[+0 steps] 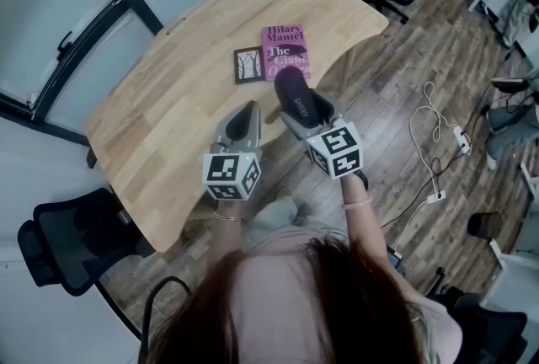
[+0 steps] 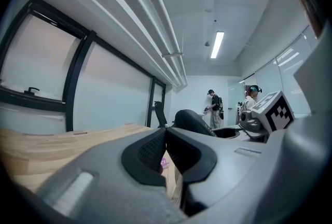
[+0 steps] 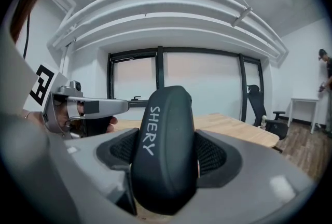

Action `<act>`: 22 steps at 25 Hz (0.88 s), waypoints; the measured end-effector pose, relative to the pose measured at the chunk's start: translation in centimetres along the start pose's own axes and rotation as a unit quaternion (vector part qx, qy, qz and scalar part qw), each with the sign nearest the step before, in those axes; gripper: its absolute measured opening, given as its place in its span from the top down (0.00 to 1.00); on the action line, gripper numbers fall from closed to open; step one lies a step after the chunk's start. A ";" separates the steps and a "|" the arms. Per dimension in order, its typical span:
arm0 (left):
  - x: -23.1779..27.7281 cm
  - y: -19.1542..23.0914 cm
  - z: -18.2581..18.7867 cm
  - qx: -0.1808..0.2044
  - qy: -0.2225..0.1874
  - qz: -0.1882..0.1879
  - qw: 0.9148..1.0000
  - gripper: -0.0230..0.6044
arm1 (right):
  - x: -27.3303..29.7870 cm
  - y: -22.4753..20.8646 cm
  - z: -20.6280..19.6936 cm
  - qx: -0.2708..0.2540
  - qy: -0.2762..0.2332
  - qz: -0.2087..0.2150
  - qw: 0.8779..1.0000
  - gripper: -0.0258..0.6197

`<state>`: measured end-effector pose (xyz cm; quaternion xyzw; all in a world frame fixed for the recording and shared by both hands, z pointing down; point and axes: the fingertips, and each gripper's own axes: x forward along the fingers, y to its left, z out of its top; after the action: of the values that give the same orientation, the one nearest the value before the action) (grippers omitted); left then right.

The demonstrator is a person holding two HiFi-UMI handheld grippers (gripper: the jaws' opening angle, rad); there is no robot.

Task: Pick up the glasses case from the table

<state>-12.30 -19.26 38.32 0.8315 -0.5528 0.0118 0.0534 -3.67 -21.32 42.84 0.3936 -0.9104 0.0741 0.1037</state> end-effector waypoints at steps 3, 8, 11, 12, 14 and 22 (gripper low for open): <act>-0.7 -0.9 0.1 0.002 -0.003 -0.002 1.000 0.95 | -1.1 0.2 0.3 -0.002 -0.008 -0.001 1.000 0.44; -1.8 -2.3 0.2 0.010 -0.006 -0.002 1.000 0.95 | -2.7 0.7 0.6 -0.009 -0.016 0.001 1.000 0.44; -2.6 -2.9 0.4 0.013 -0.009 0.000 1.000 0.95 | -3.7 1.1 0.9 -0.012 -0.022 0.001 1.000 0.44; -2.8 -3.1 0.5 0.014 -0.010 0.000 1.000 0.95 | -4.1 1.2 0.9 -0.012 -0.024 0.000 1.000 0.44; -3.3 -3.6 0.5 0.017 -0.011 -0.001 1.000 0.95 | -4.8 1.4 0.8 -0.013 -0.027 -0.001 1.000 0.44; -5.5 -6.0 0.4 0.021 -0.015 -0.005 1.000 0.95 | -7.7 2.5 0.5 -0.014 -0.042 -0.002 0.999 0.44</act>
<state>-8.94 -11.95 37.07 0.8353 -0.5490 0.0110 0.0279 -0.38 -14.32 40.34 0.3969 -0.9140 0.0449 0.0714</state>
